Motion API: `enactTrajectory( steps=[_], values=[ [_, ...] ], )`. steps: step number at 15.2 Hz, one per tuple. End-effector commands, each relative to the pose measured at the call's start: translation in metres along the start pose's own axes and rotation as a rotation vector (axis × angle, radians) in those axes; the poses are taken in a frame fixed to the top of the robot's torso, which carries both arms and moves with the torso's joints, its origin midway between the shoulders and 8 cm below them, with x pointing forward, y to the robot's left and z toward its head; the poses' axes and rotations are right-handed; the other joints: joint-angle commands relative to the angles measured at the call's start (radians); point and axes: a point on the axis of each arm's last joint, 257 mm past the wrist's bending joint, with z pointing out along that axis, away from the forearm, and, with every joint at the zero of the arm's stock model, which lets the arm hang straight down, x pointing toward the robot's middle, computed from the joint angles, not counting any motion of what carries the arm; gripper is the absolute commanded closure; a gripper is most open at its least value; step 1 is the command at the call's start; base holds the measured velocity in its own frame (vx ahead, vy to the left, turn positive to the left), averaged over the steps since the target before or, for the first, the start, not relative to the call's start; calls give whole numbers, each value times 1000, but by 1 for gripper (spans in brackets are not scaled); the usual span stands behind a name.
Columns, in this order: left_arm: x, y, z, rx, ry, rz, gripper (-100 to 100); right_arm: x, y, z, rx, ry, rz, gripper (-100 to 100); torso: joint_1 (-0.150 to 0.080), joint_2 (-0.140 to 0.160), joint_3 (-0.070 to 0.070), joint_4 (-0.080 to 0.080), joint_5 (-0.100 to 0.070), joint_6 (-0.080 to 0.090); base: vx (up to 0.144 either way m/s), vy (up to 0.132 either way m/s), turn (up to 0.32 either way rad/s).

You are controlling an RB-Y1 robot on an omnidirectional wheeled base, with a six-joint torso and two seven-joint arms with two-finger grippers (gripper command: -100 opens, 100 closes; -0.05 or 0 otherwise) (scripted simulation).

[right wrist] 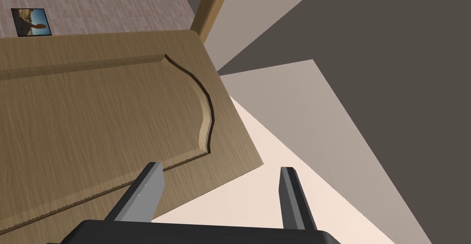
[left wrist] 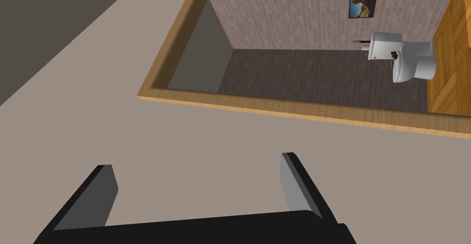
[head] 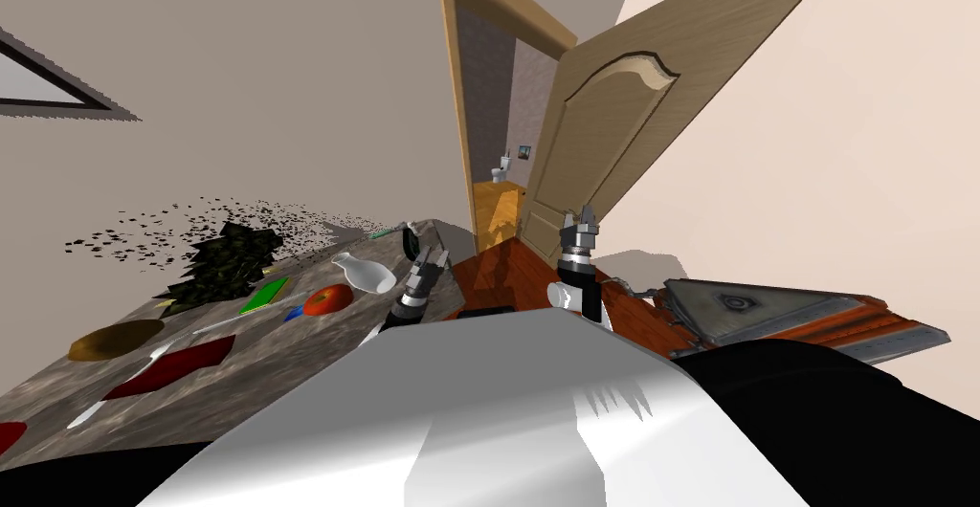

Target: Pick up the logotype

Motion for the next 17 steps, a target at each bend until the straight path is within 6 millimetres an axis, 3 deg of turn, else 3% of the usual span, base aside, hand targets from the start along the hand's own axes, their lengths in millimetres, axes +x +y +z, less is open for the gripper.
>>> enactTrajectory(
  steps=[1, 2, 4, 5, 10, 11, 16, 17],
  values=[
    [6, 5, -6, -19, 31, -10, -100, 0, 0, 0, 0, 0, 0, 0, 0, 0, 0, 0, 0, 0, 24, -91, 3],
    [21, 13, -13, -42, 63, -46, -100, 0, 0, 0, 0, 0, 0, 0, 2, 1, 0, 0, 0, 0, 22, -86, -21],
    [21, 14, -16, -54, 81, -37, -100, 0, 0, 0, 0, 0, 0, 0, 3, 2, 1, 0, 1, 0, 22, -77, -12],
    [35, 23, -26, -84, 115, -73, -100, 0, 0, 0, 0, 0, 0, 0, 4, 2, 1, 0, 1, 0, 20, -74, -23],
    [49, 34, -45, -141, 179, -94, -100, 0, 0, 0, 0, 0, 0, 0, 4, 0, 0, 0, 1, 0, 42, -79, -18],
    [61, 43, -58, -178, 207, -132, -100, 0, 0, 0, 0, 0, 0, 0, 4, 0, 0, 0, 1, 0, 36, -83, -37],
    [70, 55, -84, -252, 269, -151, -100, 0, 0, 0, 0, 0, 0, 0, 4, 0, 0, 0, 1, 0, 45, -72, -24],
    [79, 63, -101, -298, 290, -188, -100, 0, 0, 0, 0, 0, 0, 0, 5, 0, 0, 0, 1, 0, 57, -66, -41]
  ],
)
